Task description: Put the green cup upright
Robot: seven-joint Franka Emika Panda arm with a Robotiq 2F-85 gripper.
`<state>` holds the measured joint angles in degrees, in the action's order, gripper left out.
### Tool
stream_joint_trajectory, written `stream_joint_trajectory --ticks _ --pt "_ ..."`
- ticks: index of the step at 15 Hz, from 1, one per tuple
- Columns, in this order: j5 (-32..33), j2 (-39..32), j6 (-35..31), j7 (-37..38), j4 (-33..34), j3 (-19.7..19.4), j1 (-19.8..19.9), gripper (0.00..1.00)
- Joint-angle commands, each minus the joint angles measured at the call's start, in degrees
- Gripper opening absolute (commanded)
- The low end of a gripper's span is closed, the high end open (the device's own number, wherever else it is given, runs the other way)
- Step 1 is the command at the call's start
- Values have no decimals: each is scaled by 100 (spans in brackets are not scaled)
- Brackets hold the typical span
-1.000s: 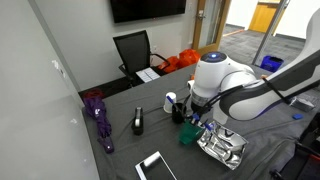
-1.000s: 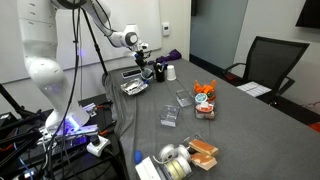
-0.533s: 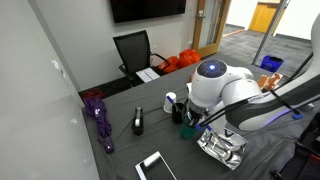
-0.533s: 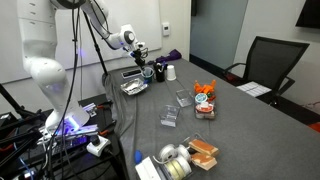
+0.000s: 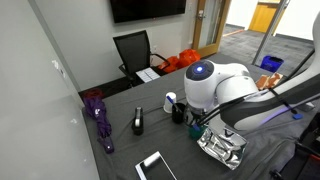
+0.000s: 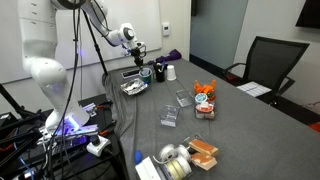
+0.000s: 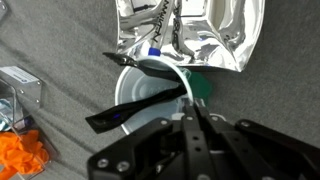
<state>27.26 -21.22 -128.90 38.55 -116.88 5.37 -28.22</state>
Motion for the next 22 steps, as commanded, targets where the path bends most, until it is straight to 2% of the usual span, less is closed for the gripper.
stream_joint_trajectory --ticks 1,6,20,21,22 --pt "-329 -304 997 1 654 145 65 1" --pt "-468 -616 1615 202 1257 134 42 1" --pt "-360 -1440 2269 1059 2112 -38 -75 1" --pt "-385 -1464 2309 1106 2152 -29 -67 30" --pt "-396 -1490 2341 1138 2197 -22 -58 32"
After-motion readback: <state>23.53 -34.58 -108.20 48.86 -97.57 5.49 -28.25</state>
